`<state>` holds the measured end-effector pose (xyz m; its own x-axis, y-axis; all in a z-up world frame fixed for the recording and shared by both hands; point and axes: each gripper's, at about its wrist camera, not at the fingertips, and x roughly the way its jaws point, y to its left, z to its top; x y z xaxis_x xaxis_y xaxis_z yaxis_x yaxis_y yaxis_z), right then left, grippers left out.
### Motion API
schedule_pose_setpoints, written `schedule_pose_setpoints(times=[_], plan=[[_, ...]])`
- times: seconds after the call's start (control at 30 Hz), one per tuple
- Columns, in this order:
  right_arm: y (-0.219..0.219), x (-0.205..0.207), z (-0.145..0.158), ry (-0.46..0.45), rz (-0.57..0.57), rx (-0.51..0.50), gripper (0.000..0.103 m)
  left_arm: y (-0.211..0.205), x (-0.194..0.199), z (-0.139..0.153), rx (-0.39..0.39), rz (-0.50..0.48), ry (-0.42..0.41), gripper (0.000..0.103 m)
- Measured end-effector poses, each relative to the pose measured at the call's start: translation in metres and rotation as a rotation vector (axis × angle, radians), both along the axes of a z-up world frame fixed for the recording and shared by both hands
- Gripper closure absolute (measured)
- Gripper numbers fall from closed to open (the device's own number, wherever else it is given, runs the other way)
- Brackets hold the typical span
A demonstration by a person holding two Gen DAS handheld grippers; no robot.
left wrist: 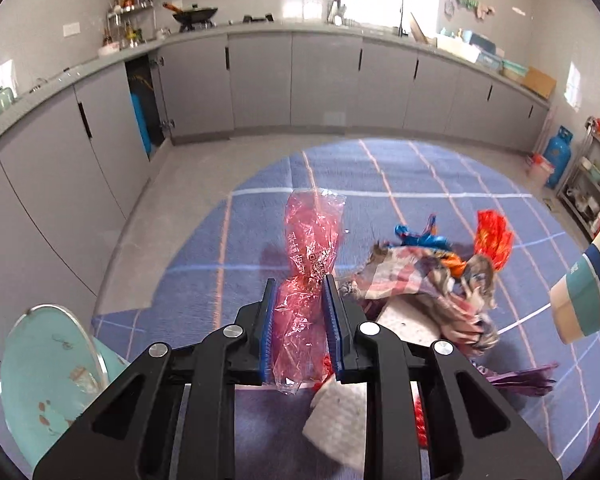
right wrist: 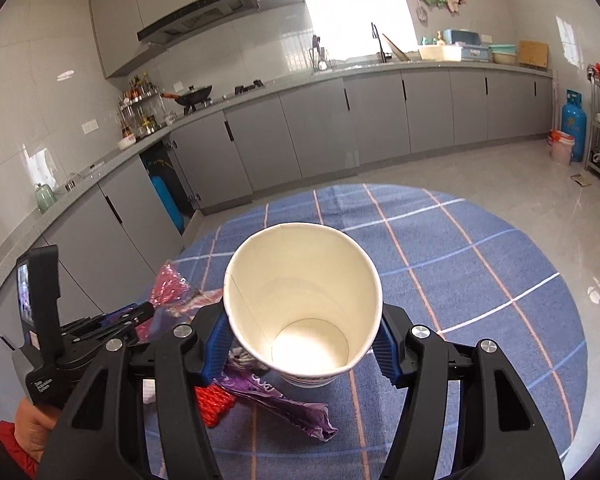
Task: Collect trash
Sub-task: 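Carry the pink bag and paper cup over the teal bin with both tools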
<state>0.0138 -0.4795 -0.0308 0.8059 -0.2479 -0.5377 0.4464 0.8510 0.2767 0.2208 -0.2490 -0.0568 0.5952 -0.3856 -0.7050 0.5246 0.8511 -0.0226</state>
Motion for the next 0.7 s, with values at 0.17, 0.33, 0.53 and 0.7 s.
schedule_pose_setpoints(times=[0.17,0.33,0.53,0.7], plan=[[0.011,-0.01,0.011,-0.029,0.007,-0.006,0.044,0.02,-0.023,0.023,-0.02,0.026,-0.059,0.08],[0.033,-0.015,0.016,-0.04,0.046,-0.008,0.044,0.045,-0.047,0.036,-0.038,0.069,-0.064,0.08],[0.062,-0.014,0.018,-0.042,0.11,-0.01,0.044,0.077,-0.072,0.039,-0.02,0.129,-0.084,0.08],[0.091,-0.01,0.017,-0.036,0.175,-0.005,0.044,0.109,-0.084,0.037,-0.002,0.204,-0.095,0.08]])
